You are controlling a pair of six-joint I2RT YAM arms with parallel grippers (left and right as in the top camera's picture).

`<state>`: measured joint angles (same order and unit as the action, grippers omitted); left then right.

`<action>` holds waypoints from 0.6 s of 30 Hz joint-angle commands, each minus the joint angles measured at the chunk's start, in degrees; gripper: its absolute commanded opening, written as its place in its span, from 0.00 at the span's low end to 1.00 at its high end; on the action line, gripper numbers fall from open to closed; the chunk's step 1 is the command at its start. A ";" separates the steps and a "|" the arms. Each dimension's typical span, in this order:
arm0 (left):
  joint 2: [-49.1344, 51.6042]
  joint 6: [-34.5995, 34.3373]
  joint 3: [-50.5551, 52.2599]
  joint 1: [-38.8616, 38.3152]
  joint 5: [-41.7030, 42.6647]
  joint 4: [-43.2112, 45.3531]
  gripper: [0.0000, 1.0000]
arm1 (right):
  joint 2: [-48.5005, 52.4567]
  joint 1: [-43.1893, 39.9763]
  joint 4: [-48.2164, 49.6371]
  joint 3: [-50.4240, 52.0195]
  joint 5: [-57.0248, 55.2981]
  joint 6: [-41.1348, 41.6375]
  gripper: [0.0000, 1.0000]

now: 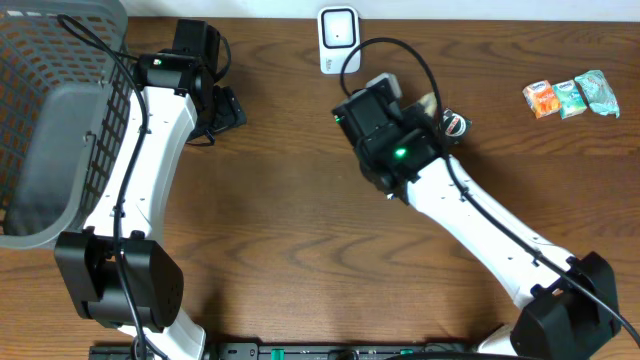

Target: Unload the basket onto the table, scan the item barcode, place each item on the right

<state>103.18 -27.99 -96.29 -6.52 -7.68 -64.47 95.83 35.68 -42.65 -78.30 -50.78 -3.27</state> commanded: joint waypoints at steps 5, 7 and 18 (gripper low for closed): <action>-0.28 0.98 -0.20 0.20 -0.72 -0.20 0.98 | 0.57 -6.40 0.44 1.46 8.59 -1.29 0.01; -0.28 0.98 -0.20 0.20 -0.72 -0.20 0.98 | 1.49 -6.88 -0.09 2.03 11.21 2.89 0.01; -0.28 0.98 -0.20 0.20 -0.72 -0.20 0.98 | 4.17 -6.08 1.31 2.03 42.49 21.14 0.96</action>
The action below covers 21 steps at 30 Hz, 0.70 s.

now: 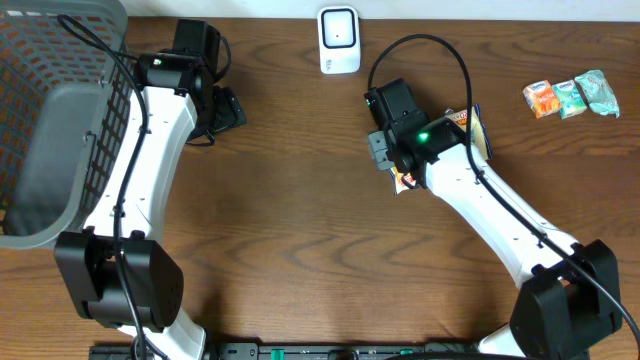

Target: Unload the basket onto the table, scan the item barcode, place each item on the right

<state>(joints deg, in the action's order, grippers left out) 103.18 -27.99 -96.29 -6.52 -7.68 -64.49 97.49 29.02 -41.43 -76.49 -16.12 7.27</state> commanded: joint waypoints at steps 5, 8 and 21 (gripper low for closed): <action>-0.28 0.98 -0.20 0.20 -0.72 -0.17 0.98 | 6.45 0.37 -3.65 0.22 0.48 29.94 0.99; -0.28 0.98 -0.20 0.20 -0.72 -0.17 0.98 | 7.43 -1.51 -4.96 0.22 2.01 37.46 0.99; -0.28 0.98 -0.20 0.20 -0.72 -0.17 0.98 | 7.65 -13.09 -8.37 0.70 24.20 41.59 0.99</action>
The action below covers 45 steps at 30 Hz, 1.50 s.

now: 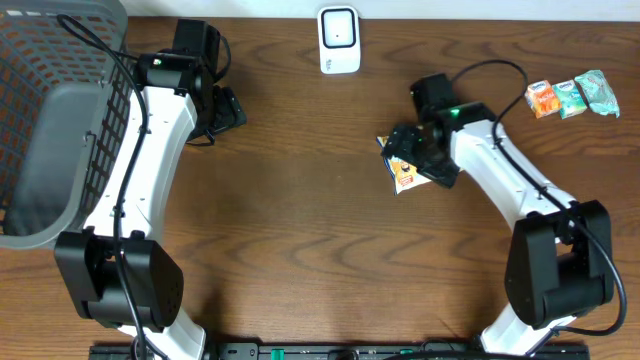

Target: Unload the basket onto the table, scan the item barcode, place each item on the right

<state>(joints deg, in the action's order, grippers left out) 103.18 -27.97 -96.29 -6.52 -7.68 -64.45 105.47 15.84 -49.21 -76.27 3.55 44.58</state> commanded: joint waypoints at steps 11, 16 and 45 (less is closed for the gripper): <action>-0.28 0.96 -0.20 0.20 -0.72 -0.22 0.98 | -0.33 -0.09 10.36 10.27 4.52 18.80 0.99; -0.28 0.96 -0.20 0.20 -0.72 -0.22 0.98 | -0.33 -1.01 16.22 14.25 3.65 19.65 0.99; -0.28 0.96 -0.20 0.20 -0.72 -0.22 0.98 | -4.20 -5.18 41.18 24.81 -6.71 -8.66 0.01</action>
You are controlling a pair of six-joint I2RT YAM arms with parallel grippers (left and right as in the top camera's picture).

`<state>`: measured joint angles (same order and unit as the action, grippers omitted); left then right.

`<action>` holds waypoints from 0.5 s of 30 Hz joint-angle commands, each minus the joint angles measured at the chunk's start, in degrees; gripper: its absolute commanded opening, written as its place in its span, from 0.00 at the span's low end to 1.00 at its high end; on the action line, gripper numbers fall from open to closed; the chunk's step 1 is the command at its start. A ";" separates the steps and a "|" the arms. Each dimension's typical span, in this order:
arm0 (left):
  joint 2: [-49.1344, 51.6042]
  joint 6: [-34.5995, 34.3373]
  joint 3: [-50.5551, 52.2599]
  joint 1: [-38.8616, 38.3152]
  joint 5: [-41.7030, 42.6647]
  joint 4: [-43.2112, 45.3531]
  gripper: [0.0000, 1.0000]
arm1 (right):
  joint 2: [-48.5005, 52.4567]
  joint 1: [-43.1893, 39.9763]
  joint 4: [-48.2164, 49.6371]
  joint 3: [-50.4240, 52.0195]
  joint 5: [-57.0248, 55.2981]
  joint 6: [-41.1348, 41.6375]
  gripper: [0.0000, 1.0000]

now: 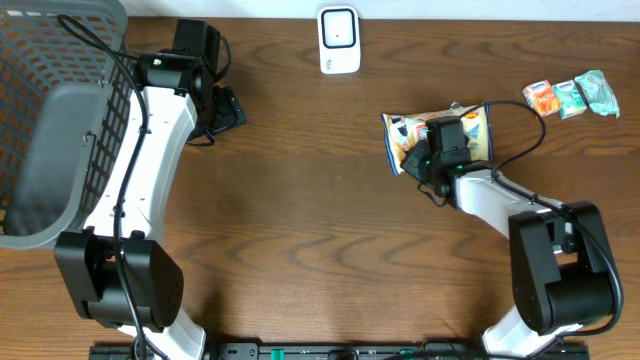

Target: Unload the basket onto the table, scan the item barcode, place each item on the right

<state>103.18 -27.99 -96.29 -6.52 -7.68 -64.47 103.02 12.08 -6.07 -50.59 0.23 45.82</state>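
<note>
The item is an orange and white snack bag [403, 133], spread wide right of the table's centre in the overhead view. My right gripper [428, 162] sits on the bag's lower middle and appears shut on it, though the wrist hides the fingertips. The right arm is folded back close to its base. The white barcode scanner [339, 38] stands at the far edge, up and to the left of the bag. My left gripper [232, 110] rests far left of the scanner with nothing in it; its fingers are too dark to read.
A grey mesh basket [40, 120] fills the left end of the table, beside the left arm. Three small snack packets [570, 97] lie in a row at the far right. A black cable loops from the right wrist over the bag's right end.
My right gripper has drawn back toward its base with the bag. The bag was small and crumpled under the gripper; now it shows broad and flat. The left arm has not moved.
My right gripper first held the bag just below the scanner at the far edge. It was then further right and nearer the table's middle, then well right of the scanner. Now it holds the bag close to its own base. The left arm stayed still throughout.
</note>
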 commanded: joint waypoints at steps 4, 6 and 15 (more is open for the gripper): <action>-0.28 0.98 -0.20 0.20 -0.72 -0.20 0.98 | -6.95 -1.33 -7.04 -3.43 -5.31 -16.17 0.01; -0.28 0.98 -0.20 0.20 -0.72 -0.20 0.98 | -9.44 -0.57 -8.81 -4.15 -5.35 -19.06 0.01; -0.28 0.98 -0.20 0.20 -0.72 -0.20 0.98 | -15.50 6.10 -11.08 -4.17 -11.34 -23.17 0.06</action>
<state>103.18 -27.99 -96.29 -6.52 -7.68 -64.47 88.16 16.73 -16.78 -54.15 -6.22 25.74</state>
